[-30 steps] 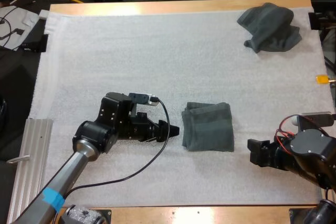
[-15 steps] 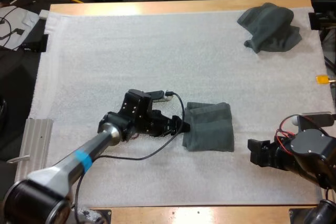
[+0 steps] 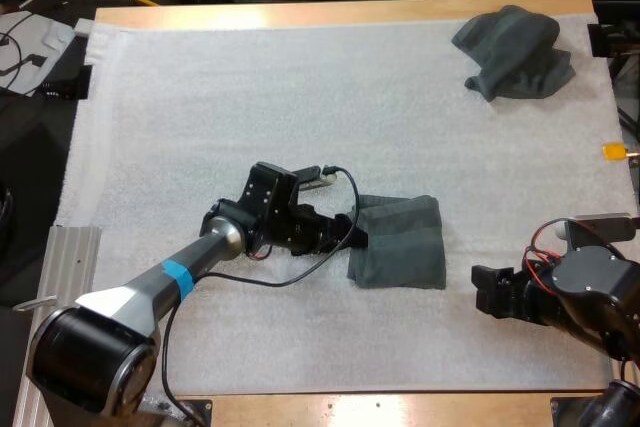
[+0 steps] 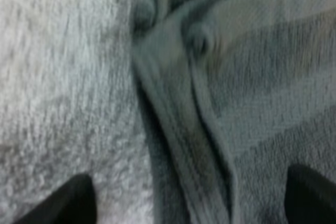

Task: Pick towel from pile, fold and stack

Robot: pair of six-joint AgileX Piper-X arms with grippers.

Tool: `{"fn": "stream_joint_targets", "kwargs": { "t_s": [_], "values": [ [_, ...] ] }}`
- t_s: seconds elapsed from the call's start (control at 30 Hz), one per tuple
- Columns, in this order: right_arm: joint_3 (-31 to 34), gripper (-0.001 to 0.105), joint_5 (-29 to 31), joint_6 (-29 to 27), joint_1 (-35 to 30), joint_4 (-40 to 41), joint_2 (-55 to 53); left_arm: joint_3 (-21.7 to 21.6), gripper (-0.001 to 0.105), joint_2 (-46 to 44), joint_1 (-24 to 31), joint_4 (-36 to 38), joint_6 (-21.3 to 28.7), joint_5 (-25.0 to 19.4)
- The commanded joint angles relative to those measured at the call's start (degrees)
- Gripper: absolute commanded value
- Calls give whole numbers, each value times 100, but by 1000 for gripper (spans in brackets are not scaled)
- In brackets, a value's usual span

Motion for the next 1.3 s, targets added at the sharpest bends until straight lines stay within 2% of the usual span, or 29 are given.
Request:
{"fn": "stream_joint_targets", "kwargs": {
  "t_s": [0.0, 0.2, 0.4, 0.5, 0.57, 0.73, 0.77, 0.93, 1.07, 1.27],
  "values": [
    [-40, 65, 40, -4, 7, 0, -15, -144, 71, 112, -115, 104, -68, 66],
    [-47, 65, 46, -2, 0, -4, -1, -307, 71, 290, -608, 113, -293, -5],
    [-36, 65, 29, 4, 5, 23, -12, -736, 69, 592, -1120, 114, -515, -26],
    [-44, 65, 36, 14, 15, 19, -32, -882, 63, 685, -1177, 164, -519, 19],
    [-28, 65, 48, 3, 1, 12, -24, -793, 61, 639, -1134, 146, -504, 17],
    [-33, 65, 41, 40, 2, 17, -31, -797, 9, 611, -1074, 334, -393, -17],
    [-34, 65, 34, 41, 2, 20, -31, -801, 2, 604, -1041, 418, -335, -46],
    [-25, 65, 18, 59, -4, 19, -29, -813, 0, 402, -665, 1129, 284, -412],
    [-30, 65, 5, 93, -8, 19, -31, -822, 0, 163, -91, 2015, 1133, -889],
    [-34, 65, -35, 97, -6, -4, -51, -843, 0, -80, 1100, 3300, 2525, -2123]
  ]
}}
